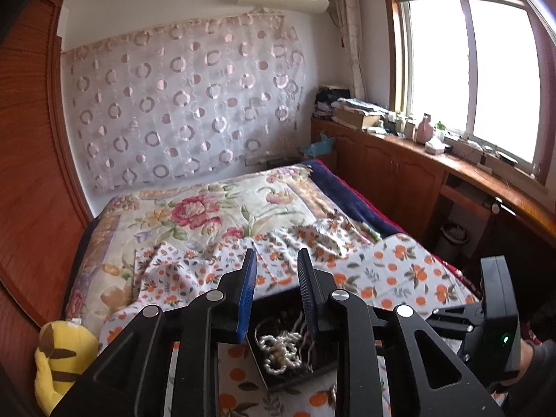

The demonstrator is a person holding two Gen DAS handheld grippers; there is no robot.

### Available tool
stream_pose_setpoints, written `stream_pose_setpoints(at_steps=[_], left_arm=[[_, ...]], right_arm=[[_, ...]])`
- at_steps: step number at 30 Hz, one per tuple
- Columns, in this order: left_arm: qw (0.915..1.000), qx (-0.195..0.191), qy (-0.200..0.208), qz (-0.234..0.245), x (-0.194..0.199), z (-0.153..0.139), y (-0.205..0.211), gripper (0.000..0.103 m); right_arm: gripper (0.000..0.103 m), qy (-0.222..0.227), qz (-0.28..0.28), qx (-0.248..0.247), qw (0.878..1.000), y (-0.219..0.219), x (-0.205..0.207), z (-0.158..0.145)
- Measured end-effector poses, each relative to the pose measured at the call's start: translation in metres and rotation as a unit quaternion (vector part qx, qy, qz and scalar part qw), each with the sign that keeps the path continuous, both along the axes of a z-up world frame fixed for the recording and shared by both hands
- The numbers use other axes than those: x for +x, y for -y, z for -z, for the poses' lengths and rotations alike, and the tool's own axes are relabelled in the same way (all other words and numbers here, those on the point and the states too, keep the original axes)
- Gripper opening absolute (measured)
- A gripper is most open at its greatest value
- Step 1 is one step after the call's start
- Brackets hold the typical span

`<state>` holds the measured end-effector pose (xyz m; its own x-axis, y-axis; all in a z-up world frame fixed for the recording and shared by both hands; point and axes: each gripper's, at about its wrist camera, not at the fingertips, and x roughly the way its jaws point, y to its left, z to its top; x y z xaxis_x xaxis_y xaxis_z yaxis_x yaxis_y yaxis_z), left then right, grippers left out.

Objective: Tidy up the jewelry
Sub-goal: 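Grasp the second pearl strand with the left tool while the right tool grasps the green earring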

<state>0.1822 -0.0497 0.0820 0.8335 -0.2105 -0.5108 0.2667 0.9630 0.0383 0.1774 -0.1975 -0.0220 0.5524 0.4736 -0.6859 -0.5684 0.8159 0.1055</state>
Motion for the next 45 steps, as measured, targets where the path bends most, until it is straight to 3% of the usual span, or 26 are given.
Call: stream_pose_setpoints(at_steps=[10, 22, 23, 24, 25, 45], left_arm=[[0.9989, 0.001, -0.044, 0.017, -0.047, 0.061, -0.010, 0.024], [0.9946, 0.003, -0.100, 0.028, -0.053, 0.119, -0.004, 0.024], [0.9943, 0.003, -0.102, 0.030, -0.053, 0.121, -0.003, 0.024], [0.9940, 0.003, -0.105, 0.031, -0.052, 0.123, -0.001, 0.024], [0.9936, 0.003, -0.109, 0.032, -0.052, 0.126, 0.000, 0.024], [0.9814, 0.018, -0.182, 0.058, -0.018, 0.175, 0.037, 0.023]], right_arm=[[0.024, -0.024, -0.011, -0.019, 0.999, -0.001, -0.031, 0.026], [0.024, -0.083, -0.009, -0.046, 0.995, -0.001, -0.030, 0.056], [0.021, -0.084, -0.008, -0.045, 0.995, 0.000, -0.030, 0.055], [0.011, -0.085, -0.009, -0.044, 0.995, 0.001, -0.030, 0.055], [0.010, -0.086, -0.011, -0.041, 0.995, 0.003, -0.031, 0.055], [0.007, -0.022, 0.050, -0.029, 0.998, 0.050, -0.049, 0.025]])
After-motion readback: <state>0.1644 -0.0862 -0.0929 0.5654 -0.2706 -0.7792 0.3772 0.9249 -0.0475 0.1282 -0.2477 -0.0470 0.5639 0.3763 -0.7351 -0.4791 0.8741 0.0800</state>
